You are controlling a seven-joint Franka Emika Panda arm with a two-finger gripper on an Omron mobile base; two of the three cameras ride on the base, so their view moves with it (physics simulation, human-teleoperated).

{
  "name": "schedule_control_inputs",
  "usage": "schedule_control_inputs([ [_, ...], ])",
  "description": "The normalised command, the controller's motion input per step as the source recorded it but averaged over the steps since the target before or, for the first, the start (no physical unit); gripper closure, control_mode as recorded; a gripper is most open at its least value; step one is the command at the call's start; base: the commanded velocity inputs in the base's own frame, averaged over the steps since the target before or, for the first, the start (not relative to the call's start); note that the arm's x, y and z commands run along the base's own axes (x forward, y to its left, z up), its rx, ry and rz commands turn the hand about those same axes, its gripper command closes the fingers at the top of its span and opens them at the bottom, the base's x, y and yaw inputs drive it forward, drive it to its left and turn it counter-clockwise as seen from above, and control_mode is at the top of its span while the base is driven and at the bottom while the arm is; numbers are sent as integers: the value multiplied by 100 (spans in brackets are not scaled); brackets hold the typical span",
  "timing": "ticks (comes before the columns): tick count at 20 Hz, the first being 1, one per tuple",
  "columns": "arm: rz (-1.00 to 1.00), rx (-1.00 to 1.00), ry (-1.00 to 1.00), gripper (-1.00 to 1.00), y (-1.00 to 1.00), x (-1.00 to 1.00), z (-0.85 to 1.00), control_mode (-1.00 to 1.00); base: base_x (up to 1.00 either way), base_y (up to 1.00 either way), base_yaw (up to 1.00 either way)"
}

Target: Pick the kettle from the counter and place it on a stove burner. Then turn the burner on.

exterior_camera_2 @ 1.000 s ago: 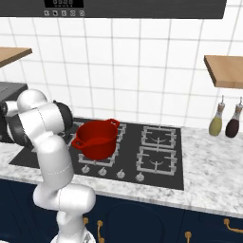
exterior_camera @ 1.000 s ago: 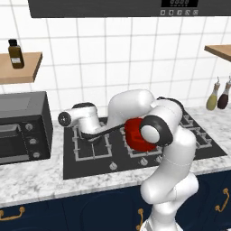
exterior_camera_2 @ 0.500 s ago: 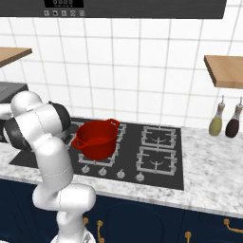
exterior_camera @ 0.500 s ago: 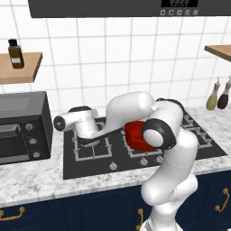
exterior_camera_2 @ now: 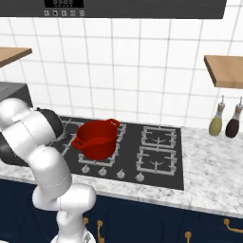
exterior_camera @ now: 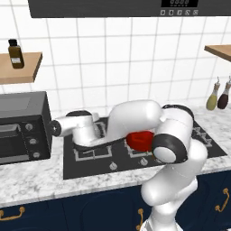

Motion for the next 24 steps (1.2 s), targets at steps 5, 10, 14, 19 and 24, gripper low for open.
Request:
schedule_control_inputs([
  [5, -12, 13, 4, -100, -62, -100, 51, -100, 0, 0, 0],
  [10, -14, 23, 26, -100, -80, -100, 23, -100, 0, 0, 0],
  [14, 0, 13, 47, -100, -16, -71, 0, -100, 0, 0, 0],
  [19, 0, 1, 46, -100, 0, -47, -25, -100, 0, 0, 0],
  [24, 0, 5, 30, -100, 0, -2, -61, -100, 0, 0, 0],
])
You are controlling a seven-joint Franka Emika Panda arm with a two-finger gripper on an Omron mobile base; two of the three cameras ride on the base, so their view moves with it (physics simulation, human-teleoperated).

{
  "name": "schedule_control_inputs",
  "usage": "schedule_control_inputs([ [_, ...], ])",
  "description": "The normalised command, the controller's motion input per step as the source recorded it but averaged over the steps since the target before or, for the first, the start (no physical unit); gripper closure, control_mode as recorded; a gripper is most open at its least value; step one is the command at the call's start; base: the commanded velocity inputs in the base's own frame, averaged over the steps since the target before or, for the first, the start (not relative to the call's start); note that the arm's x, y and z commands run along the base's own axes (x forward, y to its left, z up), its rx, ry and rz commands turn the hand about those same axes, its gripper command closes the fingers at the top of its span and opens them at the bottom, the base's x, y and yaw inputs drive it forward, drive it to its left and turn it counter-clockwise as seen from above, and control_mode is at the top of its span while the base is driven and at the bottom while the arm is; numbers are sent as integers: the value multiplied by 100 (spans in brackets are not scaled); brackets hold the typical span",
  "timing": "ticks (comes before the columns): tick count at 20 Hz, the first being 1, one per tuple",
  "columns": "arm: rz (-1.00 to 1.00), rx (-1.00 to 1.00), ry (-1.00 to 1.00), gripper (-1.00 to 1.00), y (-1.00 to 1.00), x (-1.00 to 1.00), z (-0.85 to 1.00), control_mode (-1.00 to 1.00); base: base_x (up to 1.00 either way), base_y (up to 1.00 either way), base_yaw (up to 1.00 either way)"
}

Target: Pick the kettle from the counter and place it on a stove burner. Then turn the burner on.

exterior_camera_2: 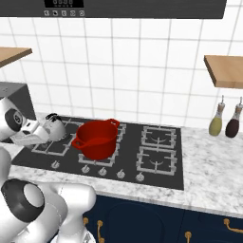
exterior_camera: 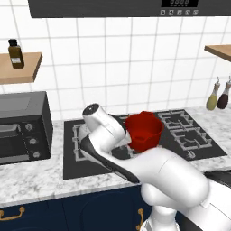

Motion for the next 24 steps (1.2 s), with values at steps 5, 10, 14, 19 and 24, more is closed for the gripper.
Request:
schedule_control_inputs([
  [5, -1, 13, 35, -100, 0, 1, -55, -100, 0, 0, 0],
  [10, 0, 9, 14, -100, -2, 1, -40, -100, 0, 0, 0],
  [14, 0, 3, 0, -100, -1, 0, -40, -100, 0, 0, 0],
  [19, -2, 4, 0, -100, -7, 8, -29, -100, 0, 0, 0],
  [24, -3, 8, 0, -100, -19, 30, -16, -100, 0, 0, 0],
])
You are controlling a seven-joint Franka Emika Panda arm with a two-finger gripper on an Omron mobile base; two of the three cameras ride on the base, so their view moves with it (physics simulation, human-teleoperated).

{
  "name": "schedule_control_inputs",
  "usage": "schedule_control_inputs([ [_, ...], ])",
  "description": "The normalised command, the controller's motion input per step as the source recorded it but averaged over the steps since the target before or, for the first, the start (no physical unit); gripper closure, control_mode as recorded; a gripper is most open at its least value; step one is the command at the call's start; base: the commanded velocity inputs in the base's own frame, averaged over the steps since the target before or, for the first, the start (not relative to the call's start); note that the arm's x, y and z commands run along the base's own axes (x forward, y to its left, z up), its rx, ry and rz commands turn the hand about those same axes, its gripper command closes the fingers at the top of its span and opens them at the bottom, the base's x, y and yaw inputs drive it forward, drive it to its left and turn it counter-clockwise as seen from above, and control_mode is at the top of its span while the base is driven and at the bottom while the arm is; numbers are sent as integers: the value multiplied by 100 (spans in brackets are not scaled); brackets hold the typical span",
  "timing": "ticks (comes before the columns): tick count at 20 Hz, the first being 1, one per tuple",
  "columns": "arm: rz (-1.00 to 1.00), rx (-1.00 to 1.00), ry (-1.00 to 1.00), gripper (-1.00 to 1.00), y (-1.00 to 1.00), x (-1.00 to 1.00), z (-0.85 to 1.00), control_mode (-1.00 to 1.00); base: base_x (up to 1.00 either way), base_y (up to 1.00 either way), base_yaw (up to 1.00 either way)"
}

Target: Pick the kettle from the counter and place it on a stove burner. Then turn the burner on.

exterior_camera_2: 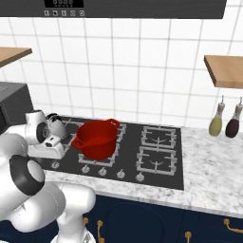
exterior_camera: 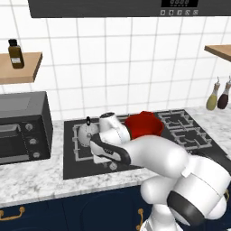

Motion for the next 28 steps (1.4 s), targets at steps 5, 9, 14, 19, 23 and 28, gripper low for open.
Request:
schedule_control_inputs([
  [5, -3, 3, 0, -100, -2, 40, -26, -100, 0, 0, 0],
  [9, -3, 0, 0, -100, 0, 39, -28, -100, 0, 0, 0],
  [14, -2, 0, 0, -100, 0, 33, -27, -100, 0, 0, 0],
  [19, -3, 0, 0, -100, 1, 5, -25, -100, 0, 0, 0],
  [23, -2, 0, 0, -100, 10, -11, -16, -100, 0, 0, 0],
  [28, -5, 0, 0, -100, 0, -48, -13, -100, 0, 0, 0],
])
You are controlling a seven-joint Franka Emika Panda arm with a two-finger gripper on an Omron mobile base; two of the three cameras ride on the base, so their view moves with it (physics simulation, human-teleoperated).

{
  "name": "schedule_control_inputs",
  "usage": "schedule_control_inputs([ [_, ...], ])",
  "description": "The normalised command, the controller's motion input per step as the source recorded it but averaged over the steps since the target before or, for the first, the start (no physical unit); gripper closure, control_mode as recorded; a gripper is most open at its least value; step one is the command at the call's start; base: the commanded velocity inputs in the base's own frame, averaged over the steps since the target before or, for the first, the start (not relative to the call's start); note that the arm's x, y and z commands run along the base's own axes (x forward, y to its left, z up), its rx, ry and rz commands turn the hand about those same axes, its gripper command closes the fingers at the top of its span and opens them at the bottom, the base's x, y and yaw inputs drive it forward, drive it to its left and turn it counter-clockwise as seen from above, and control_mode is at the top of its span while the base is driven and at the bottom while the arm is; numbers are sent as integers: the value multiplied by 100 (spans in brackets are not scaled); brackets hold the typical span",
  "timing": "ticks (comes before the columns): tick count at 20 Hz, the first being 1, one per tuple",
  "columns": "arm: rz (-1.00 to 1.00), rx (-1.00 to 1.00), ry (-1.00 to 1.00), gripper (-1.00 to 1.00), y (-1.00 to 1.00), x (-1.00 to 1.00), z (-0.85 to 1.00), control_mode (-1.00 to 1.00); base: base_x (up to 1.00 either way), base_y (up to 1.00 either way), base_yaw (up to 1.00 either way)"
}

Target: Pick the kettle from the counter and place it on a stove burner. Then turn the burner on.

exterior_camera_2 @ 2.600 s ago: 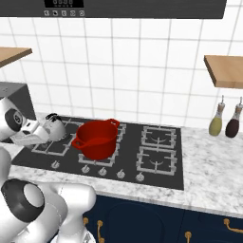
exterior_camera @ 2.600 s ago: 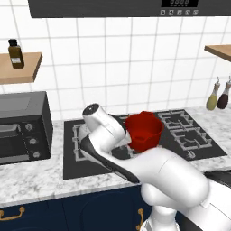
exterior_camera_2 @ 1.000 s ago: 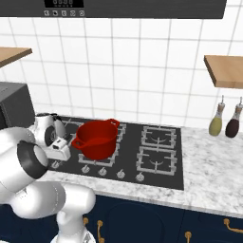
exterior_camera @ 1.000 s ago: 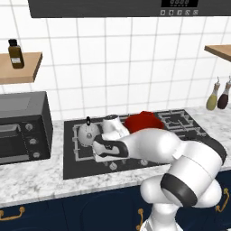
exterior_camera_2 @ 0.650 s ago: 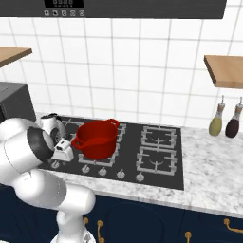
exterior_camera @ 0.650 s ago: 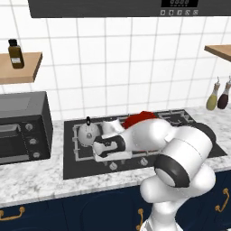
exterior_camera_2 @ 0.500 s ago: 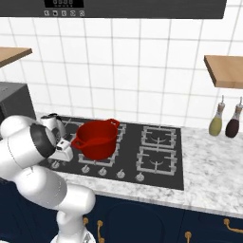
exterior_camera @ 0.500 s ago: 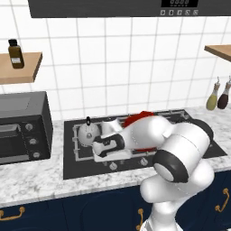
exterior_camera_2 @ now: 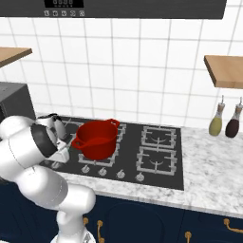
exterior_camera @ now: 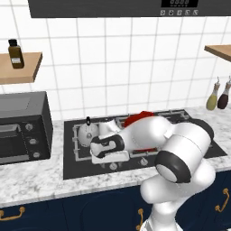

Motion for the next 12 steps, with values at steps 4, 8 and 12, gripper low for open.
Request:
schedule_control_inputs([
  [4, -3, 0, 0, -100, 0, -65, -15, -100, 0, 0, 0],
  [8, -2, 0, 0, -100, 0, -25, -21, -100, 0, 0, 0],
  [12, 0, 0, 0, -100, -3, 0, -18, -100, 0, 0, 0],
])
